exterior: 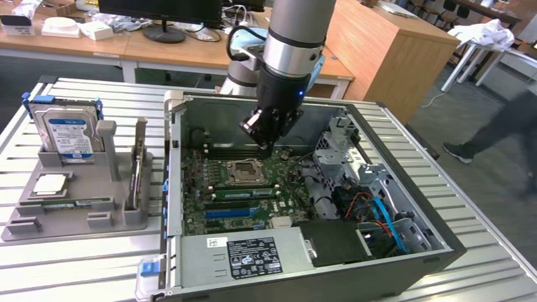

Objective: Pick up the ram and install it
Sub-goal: 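Press down the ram until it locks into place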

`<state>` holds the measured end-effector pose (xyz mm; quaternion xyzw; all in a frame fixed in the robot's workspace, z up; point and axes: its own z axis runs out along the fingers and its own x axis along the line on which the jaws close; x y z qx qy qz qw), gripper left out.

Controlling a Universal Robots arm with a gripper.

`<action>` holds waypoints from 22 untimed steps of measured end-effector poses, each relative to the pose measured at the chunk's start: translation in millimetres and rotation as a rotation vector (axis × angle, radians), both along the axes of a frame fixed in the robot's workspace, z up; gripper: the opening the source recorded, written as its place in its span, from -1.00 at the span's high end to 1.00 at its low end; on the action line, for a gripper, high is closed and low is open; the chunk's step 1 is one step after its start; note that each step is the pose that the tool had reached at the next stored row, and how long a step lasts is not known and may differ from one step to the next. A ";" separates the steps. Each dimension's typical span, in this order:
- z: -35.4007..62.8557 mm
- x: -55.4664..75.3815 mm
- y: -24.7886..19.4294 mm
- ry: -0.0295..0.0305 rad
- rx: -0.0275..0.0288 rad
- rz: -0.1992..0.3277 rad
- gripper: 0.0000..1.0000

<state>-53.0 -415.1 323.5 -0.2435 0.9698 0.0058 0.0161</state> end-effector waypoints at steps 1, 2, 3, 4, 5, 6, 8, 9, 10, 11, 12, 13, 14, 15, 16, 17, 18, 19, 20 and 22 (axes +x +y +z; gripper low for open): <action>-0.1 0.0 0.0 0.0001 0.0000 -0.018 0.80; -0.2 0.0 0.0 0.0000 -0.0001 -0.035 0.80; -0.4 0.0 0.0 0.0000 0.0000 -0.053 0.80; -0.5 0.0 0.0 0.0000 -0.0001 -0.073 0.80; -0.7 0.0 0.0 0.0000 0.0000 -0.091 0.80; -0.8 0.0 0.0 0.0000 0.0000 -0.108 0.80; -1.0 0.0 0.0 0.0001 0.0000 -0.144 0.80; -1.2 0.0 0.0 0.0001 0.0000 -0.162 0.80; -1.4 0.0 0.0 0.0000 0.0000 -0.181 0.80; -1.5 0.0 0.0 0.0000 -0.0001 -0.199 0.80; -1.7 0.0 0.0 0.0000 0.0000 -0.218 0.80; -1.9 0.0 0.0 0.0000 0.0000 -0.235 0.80; -2.1 0.0 0.0 0.0000 0.0000 -0.253 0.80; -2.3 0.0 0.0 0.0000 0.0000 -0.271 0.80; -2.5 0.0 0.0 0.0000 0.0000 -0.289 0.80; -2.6 -0.1 0.0 0.0001 -0.0001 -0.304 0.80; -2.7 -0.2 0.0 0.0001 -0.0001 -0.315 0.80; -2.7 -0.2 0.0 0.0001 -0.0002 -0.318 0.80; -2.7 -0.2 0.0 0.0001 -0.0001 -0.318 0.80; -2.7 -0.1 0.0 0.0000 0.0000 -0.318 0.80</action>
